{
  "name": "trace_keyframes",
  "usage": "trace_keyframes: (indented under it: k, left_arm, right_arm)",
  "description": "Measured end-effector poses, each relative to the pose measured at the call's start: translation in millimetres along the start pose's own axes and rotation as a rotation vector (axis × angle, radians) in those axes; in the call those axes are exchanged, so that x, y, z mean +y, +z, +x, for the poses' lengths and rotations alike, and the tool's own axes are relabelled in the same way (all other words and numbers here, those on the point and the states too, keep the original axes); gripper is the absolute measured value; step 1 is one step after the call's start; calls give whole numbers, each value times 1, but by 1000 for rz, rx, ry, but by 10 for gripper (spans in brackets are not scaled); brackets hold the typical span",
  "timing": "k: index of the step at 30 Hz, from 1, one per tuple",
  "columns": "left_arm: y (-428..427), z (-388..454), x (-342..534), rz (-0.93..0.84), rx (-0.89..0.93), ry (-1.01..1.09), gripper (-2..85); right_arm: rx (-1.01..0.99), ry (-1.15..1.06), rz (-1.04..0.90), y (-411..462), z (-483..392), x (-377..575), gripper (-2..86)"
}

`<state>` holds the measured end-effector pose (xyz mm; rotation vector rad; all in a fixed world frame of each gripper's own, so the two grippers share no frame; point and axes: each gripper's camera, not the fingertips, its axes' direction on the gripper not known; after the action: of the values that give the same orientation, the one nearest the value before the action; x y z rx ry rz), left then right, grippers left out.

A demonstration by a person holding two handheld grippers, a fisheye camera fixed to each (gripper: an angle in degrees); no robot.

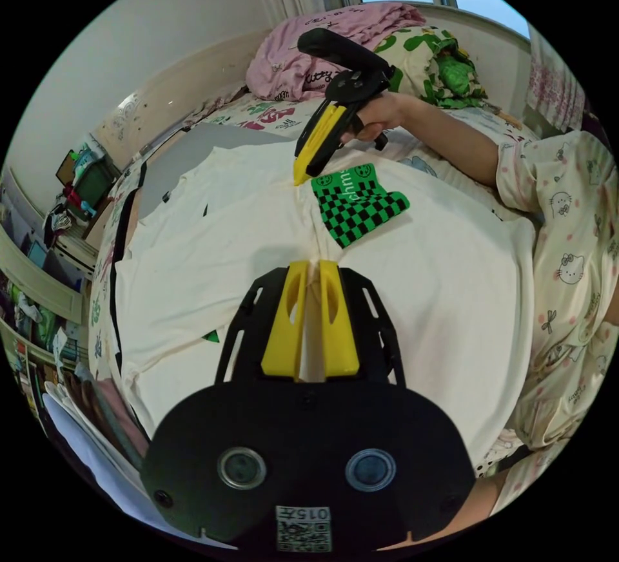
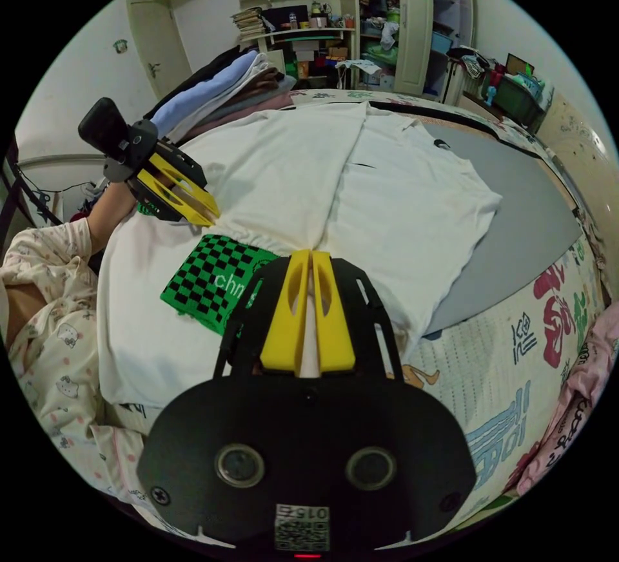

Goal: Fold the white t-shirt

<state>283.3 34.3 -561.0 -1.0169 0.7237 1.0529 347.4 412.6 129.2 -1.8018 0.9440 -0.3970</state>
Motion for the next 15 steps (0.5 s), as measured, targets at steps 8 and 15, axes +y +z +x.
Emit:
trace_keyframes:
  k: [8,15]
  left_arm:
    - [6,15,0,2,-7,3,17]
    - [16,30,2,3,-16,6,15]
  right_arm:
    - [22,-40,-29,-30,-8,-16,-6]
    - [-23,6,-16,-47,-1,-40,-6]
